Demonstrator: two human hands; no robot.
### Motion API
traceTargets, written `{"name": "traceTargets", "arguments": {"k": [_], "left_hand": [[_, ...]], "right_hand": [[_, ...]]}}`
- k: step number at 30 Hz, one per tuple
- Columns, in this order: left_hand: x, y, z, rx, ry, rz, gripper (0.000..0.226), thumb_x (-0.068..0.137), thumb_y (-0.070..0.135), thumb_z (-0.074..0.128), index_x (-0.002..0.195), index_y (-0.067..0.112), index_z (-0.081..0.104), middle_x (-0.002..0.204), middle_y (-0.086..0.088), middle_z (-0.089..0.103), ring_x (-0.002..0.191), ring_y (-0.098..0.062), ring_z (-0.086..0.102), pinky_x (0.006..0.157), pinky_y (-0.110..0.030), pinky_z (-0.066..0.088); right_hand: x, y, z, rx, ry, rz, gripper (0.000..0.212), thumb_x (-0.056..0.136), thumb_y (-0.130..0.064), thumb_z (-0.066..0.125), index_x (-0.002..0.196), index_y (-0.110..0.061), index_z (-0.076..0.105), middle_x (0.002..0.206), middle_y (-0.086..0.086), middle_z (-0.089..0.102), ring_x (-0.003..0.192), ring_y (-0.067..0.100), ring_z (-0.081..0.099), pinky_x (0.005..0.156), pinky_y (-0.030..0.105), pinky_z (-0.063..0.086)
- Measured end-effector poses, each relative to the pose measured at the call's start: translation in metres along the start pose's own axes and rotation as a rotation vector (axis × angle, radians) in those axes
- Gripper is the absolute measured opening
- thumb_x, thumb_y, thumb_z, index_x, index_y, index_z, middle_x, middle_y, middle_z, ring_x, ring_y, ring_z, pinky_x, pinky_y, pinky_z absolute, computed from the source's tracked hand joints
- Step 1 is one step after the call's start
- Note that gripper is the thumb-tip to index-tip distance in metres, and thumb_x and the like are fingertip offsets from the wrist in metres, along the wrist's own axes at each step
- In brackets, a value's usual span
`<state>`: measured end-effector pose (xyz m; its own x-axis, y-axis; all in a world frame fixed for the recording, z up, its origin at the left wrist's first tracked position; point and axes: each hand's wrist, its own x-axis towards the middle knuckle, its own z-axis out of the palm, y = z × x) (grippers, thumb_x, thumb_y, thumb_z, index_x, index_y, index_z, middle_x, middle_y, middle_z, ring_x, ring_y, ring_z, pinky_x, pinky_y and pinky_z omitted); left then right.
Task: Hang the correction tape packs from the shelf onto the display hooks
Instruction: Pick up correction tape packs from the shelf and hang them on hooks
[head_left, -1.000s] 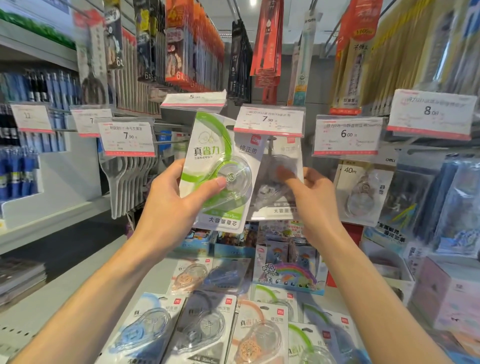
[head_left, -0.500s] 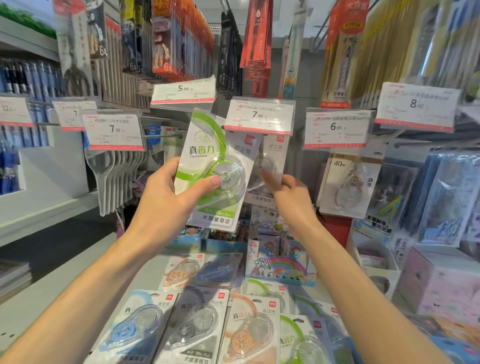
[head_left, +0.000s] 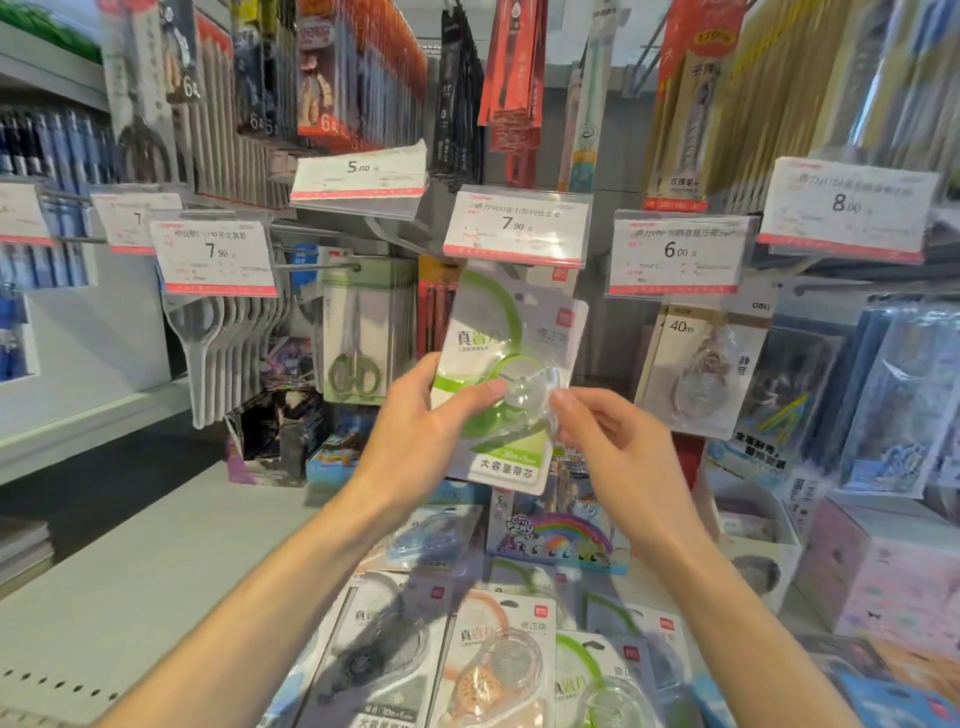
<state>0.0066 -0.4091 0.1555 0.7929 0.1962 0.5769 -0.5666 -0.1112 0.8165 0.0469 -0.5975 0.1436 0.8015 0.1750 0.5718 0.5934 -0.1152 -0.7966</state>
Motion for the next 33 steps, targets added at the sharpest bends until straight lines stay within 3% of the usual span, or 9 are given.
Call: {"name": "traceTargets", "arguments": {"k": [5,9,13,18,25,31,33], "left_hand": [[0.0,-0.002,0.008,0.062,-0.039,-0.03,0.021,0.089,0.034,0.073,0.11,0.03,0.071,0.106,0.014,0.079,0.097,-0.003,0.073,0.08,-0.02,0.055],[0.012,0.017,-0.005,0.163,0.093,0.02,0.02,0.096,0.036,0.068,0.116,0.033,0.066,0.113,0.017,0.073,0.106,0.001,0.067,0.096,-0.029,0.054],[0.025,0.055,-0.007,0.069,0.118,0.064,0.007,0.101,0.03,0.062,0.104,0.027,0.068,0.093,0.015,0.078,0.087,-0.004,0.071,0.08,-0.024,0.058],[0.029,0.087,0.001,-0.113,0.062,0.071,0.015,0.105,0.023,0.057,0.093,0.015,0.063,0.076,-0.002,0.077,0.062,-0.013,0.067,0.059,-0.024,0.055],[0.032,0.098,0.001,-0.138,0.069,0.061,0.017,0.105,0.024,0.055,0.098,0.012,0.063,0.069,0.002,0.074,0.059,-0.012,0.064,0.057,-0.022,0.051],[0.034,0.096,-0.002,-0.111,0.057,0.066,0.015,0.105,0.023,0.056,0.098,0.011,0.062,0.069,0.001,0.074,0.058,-0.013,0.064,0.058,-0.024,0.05],[0.035,0.094,-0.003,-0.107,0.047,0.072,0.015,0.105,0.022,0.057,0.097,0.011,0.061,0.069,0.0,0.074,0.057,-0.013,0.064,0.057,-0.023,0.051]], "right_hand": [[0.003,-0.002,0.007,0.231,0.054,0.045,0.03,0.086,-0.036,0.079,0.11,-0.02,0.071,0.099,-0.005,0.081,0.094,0.01,0.077,0.079,0.018,0.058],[0.005,-0.001,-0.006,0.298,0.095,0.045,0.025,0.091,-0.029,0.076,0.112,-0.026,0.063,0.094,-0.017,0.081,0.086,-0.001,0.076,0.065,0.006,0.052],[0.007,0.003,-0.015,0.28,0.11,0.029,0.021,0.093,-0.029,0.074,0.11,-0.03,0.061,0.093,-0.018,0.081,0.085,0.0,0.076,0.064,0.006,0.052],[0.012,0.001,-0.014,0.26,0.087,-0.006,0.028,0.092,-0.032,0.075,0.115,-0.024,0.062,0.102,-0.009,0.081,0.093,0.008,0.078,0.071,0.012,0.055],[0.035,-0.016,-0.002,0.217,0.08,-0.081,0.031,0.094,-0.036,0.074,0.117,-0.027,0.056,0.094,-0.011,0.082,0.087,0.005,0.077,0.068,0.013,0.055],[0.048,-0.019,0.007,0.183,0.147,-0.069,0.025,0.09,-0.042,0.075,0.103,-0.035,0.055,0.07,-0.013,0.076,0.063,0.0,0.068,0.055,0.015,0.051],[0.051,-0.016,0.009,0.172,0.158,-0.042,0.027,0.089,-0.047,0.075,0.102,-0.035,0.055,0.067,-0.016,0.075,0.062,-0.004,0.067,0.058,0.02,0.054]]}}
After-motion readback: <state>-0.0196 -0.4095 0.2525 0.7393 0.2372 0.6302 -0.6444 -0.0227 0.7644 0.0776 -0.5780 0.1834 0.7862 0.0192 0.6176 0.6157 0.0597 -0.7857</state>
